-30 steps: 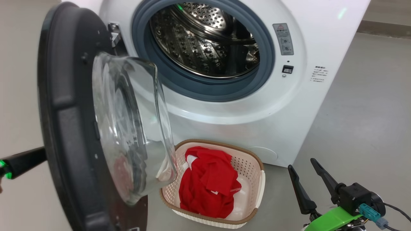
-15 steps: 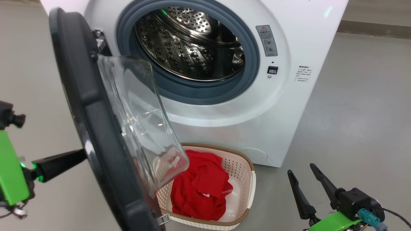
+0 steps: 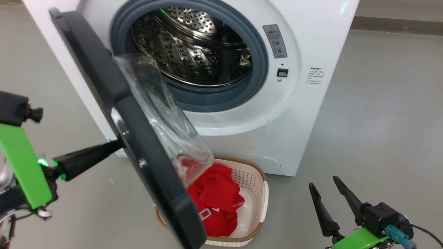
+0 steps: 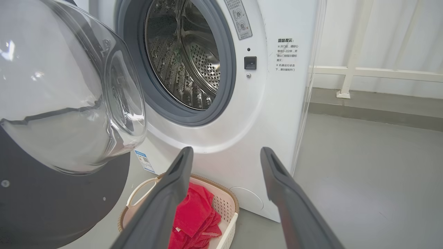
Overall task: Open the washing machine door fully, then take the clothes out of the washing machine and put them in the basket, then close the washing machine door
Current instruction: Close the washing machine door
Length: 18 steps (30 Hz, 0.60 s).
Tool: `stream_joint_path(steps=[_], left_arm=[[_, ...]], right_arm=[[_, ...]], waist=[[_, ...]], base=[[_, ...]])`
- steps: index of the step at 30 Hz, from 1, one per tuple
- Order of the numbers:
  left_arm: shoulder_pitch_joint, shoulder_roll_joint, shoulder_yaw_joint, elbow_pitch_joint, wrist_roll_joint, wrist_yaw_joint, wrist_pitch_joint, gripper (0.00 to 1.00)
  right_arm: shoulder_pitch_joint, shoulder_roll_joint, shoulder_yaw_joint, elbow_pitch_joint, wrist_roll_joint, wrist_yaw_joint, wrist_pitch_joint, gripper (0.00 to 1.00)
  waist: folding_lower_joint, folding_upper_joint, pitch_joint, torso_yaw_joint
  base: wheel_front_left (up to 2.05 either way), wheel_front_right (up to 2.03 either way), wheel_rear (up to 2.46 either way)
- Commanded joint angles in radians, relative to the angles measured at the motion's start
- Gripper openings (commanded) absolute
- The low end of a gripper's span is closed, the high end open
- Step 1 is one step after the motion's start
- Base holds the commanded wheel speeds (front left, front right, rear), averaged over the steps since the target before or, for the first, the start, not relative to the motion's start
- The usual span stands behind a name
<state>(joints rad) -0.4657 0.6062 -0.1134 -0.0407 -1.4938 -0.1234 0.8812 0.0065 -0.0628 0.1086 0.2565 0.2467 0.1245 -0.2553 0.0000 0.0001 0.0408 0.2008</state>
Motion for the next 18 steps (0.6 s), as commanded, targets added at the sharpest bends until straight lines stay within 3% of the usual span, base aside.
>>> stream_joint_path(steps=[1,18], left_arm=[[-0.075,0.024,0.034,-0.026,0.014,-0.007,-0.021,0.00],[-0.159,-0.046,-0.054,0.022,0.073,-0.007,-0.179,0.00]], right_arm=[[-0.024,-0.005,0.019,-0.026,0.005,0.006,-0.006,1.00],[-0.057,0.005,0.015,-0.032,-0.001,0.006,-0.006,1.00]], waist=[[0.0000,-0.0001,0.006,-0.008],[0.0000,-0.0001,0.059,-0.079]], base=[[0.00,0.00,0.00],[0.00,0.00,0.00]])
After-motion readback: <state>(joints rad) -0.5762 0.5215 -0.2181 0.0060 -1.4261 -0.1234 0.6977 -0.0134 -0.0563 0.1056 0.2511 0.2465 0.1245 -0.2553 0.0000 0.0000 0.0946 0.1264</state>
